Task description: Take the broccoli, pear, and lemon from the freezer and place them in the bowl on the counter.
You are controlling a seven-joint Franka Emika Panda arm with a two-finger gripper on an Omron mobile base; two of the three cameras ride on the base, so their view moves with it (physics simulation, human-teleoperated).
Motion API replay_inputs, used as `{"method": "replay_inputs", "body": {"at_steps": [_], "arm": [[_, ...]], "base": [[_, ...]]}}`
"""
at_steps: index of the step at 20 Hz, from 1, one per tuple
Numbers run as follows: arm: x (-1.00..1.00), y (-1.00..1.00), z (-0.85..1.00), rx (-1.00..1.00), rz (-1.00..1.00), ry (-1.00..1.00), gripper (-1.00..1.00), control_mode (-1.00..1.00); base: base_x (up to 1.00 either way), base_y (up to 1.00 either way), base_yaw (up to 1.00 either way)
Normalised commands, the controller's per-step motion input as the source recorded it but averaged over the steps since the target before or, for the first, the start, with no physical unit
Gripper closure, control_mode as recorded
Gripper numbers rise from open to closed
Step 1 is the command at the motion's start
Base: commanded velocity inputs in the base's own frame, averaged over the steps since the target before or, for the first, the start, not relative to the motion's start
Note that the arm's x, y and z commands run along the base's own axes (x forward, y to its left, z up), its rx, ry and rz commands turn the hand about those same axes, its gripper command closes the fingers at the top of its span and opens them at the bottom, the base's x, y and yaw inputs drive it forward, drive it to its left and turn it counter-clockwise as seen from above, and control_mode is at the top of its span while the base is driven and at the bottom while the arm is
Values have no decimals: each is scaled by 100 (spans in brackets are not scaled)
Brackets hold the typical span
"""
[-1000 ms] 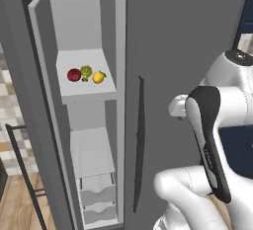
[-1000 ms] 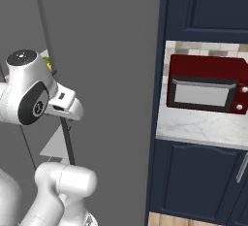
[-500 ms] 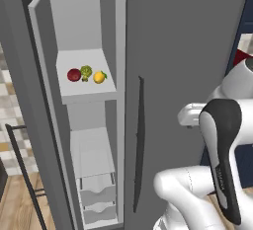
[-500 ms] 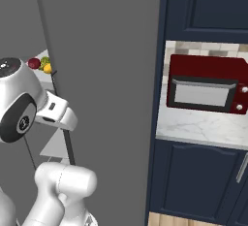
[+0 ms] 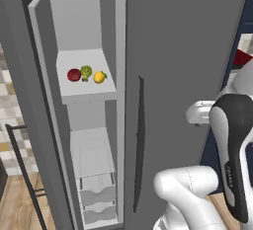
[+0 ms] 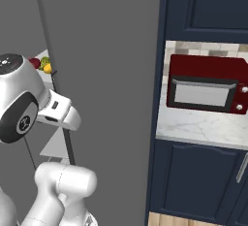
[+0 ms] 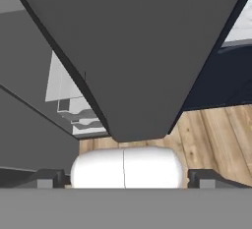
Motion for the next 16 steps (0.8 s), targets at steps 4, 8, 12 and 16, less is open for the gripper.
{"method": "replay_inputs", "body": {"at_steps": [4, 8, 12, 16], "arm": [[-18, 2, 0, -2, 0, 0, -100, -100], [-53, 0, 0, -6, 2, 0, -100, -100], [-11, 0, 0, -1, 0, 0, -100, -100], [0, 0, 0, 0, 0, 0, -100, 100]], "base": [[0, 0, 0], [0, 0, 0], [0, 0, 0], [0, 0, 0]]}}
